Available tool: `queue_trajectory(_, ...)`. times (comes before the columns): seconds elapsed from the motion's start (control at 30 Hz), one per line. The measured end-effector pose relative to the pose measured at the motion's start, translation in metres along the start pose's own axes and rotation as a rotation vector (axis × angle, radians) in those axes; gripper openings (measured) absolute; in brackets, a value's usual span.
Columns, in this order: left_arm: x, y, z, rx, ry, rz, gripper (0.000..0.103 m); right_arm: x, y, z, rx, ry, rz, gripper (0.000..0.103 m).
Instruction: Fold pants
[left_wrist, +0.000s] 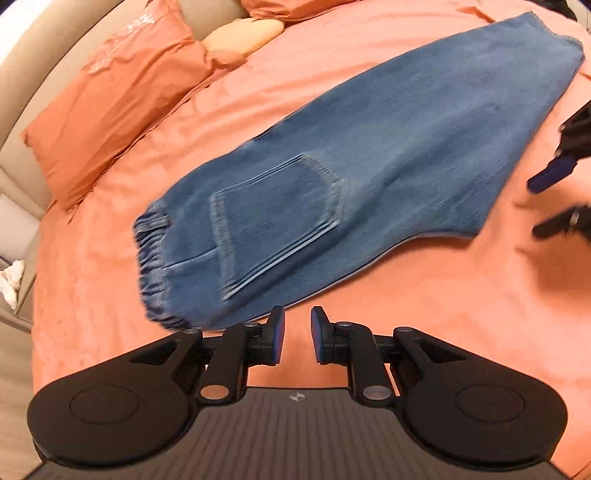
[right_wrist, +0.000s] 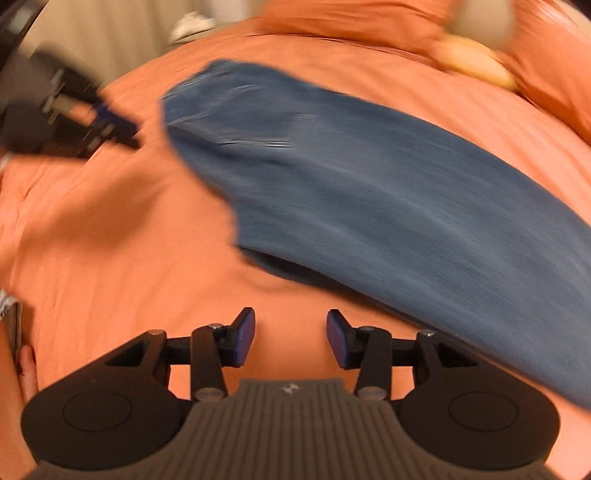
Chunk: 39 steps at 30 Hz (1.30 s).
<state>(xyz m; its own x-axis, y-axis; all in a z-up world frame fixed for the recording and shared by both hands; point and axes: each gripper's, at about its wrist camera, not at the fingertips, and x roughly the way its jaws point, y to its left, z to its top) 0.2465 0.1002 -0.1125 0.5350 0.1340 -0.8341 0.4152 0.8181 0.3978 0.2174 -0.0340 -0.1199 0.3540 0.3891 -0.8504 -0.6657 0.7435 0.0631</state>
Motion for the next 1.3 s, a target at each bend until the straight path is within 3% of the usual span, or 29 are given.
queue_trajectory(0.1,0.004,0.015,-0.009,0.017,0.016,0.026,0.022,0.021,0.023,0.012,-0.120,-0.005,-0.052,0.049)
queue_trajectory(0.3,0.013,0.043,-0.029,0.033,0.028,0.042,0.022,0.033,0.035,0.034,-0.244,-0.088,-0.220,0.051)
queue_trajectory(0.47,0.025,0.057,-0.039,0.017,0.028,0.040,0.022,0.057,0.029,0.043,-0.216,0.000,-0.170,0.068)
queue_trajectory(0.53,0.028,0.060,-0.042,0.012,0.022,0.035,0.022,0.063,0.038,0.038,-0.242,0.020,-0.189,0.060)
queue_trajectory(0.6,0.029,0.060,-0.043,0.014,0.014,0.029,0.022,0.061,0.043,0.038,-0.232,0.027,-0.168,0.027)
queue_trajectory(0.63,0.028,0.059,-0.044,0.018,0.009,0.026,0.022,0.059,0.046,0.037,-0.244,0.027,-0.193,0.023)
queue_trajectory(0.67,0.028,0.059,-0.045,0.023,0.006,0.022,0.022,0.057,0.047,0.037,-0.258,0.034,-0.220,0.012)
queue_trajectory(1.23,0.008,0.029,-0.030,0.091,-0.010,-0.002,0.025,0.039,0.057,0.031,-0.163,0.032,-0.223,0.010)
queue_trajectory(1.27,0.006,0.025,-0.029,0.099,-0.013,-0.002,0.026,0.036,0.056,0.030,-0.155,0.041,-0.204,0.000)
queue_trajectory(1.3,0.004,0.022,-0.026,0.107,-0.018,-0.001,0.027,0.033,0.054,0.026,-0.134,0.057,-0.154,0.000)
